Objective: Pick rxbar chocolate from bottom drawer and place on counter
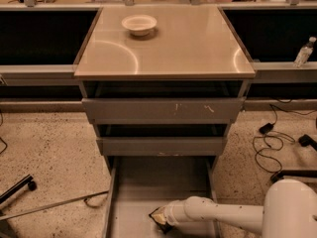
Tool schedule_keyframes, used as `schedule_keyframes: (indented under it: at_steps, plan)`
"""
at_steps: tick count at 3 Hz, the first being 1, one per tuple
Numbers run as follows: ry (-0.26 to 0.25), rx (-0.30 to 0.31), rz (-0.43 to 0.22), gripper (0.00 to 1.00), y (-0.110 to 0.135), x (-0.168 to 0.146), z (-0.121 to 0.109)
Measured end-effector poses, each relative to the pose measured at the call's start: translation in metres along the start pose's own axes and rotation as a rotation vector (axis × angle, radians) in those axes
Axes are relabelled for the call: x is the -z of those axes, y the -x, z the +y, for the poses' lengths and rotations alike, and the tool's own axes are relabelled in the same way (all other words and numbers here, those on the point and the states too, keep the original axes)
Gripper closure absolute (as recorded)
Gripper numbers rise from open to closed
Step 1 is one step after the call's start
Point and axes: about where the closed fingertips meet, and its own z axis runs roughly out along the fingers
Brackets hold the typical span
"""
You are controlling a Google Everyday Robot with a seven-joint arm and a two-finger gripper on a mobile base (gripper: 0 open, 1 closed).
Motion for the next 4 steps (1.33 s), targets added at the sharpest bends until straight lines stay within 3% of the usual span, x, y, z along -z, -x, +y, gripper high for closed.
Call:
schedule_keyframes:
  at_steps: [1,2,3,4]
  plan:
    - [0.0,0.033,0.01,1.0,0.0164,0.0022,0.0023]
    - [0.0,0.034,0.01,1.0,0.0168,0.0023,0.0023]
    - [0.0,0.034,0.01,0.88,0.0168,0.0023,0.0023]
    - [0.0,0.034,0.01,0.64,0.0168,0.0022,0.0023]
